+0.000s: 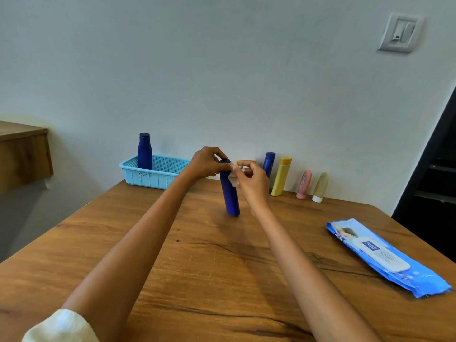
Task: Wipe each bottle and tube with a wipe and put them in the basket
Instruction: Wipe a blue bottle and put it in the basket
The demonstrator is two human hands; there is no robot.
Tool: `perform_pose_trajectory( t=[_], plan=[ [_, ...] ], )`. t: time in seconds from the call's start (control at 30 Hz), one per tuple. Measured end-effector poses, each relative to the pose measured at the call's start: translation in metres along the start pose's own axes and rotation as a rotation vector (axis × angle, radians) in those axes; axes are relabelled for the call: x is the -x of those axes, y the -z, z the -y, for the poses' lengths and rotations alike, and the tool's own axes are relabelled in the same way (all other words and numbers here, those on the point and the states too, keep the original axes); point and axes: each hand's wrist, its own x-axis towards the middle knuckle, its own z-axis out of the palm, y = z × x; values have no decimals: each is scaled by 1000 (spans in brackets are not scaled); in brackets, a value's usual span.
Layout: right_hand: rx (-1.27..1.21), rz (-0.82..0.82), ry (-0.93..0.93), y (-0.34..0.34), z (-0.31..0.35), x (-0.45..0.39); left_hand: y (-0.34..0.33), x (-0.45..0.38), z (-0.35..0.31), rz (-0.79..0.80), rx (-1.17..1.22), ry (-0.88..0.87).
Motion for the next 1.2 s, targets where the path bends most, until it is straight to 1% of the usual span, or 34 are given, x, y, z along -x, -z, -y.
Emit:
perform_pose_trajectory(
  t=[0.03,0.17,0.23,0.43,0.53,0.63,0.7,0.77,0.83,0.93,1.03,1.1,1.2],
  plan=[
    [-11,-3,1,0,2,0,-1,0,1,-14,-3,8],
    [98,35,37,-5,-6,6,-2,-1,1,-70,-7,46],
    [145,32,22,-7,-13,9,-2,-1,2,-104,-14,66],
    [381,20,26,-5,-32,14,3,-3,14,-152,31,141],
    [519,88,-57,-1,-52,20,5,-3,17,-161,18,156],
    [577,129,-105,5,-61,17,3,-4,16,-170,7,140],
    [504,106,-89,5,-56,13,6,-5,13,-168,0,126],
    [351,73,-52,4,-45,10,11,-6,11,-145,60,122],
    [223,36,-14,1,-32,6,15,-5,8,-93,132,119],
    [121,4,4,-4,-17,2,13,-3,3,-16,121,96],
    [94,-23,2,-8,-10,0,9,-2,-5,29,110,68],
    [118,-24,-6,-8,-11,1,6,0,-8,58,109,52],
    [199,55,-90,-5,-24,6,4,3,-7,89,146,38]
  ],
)
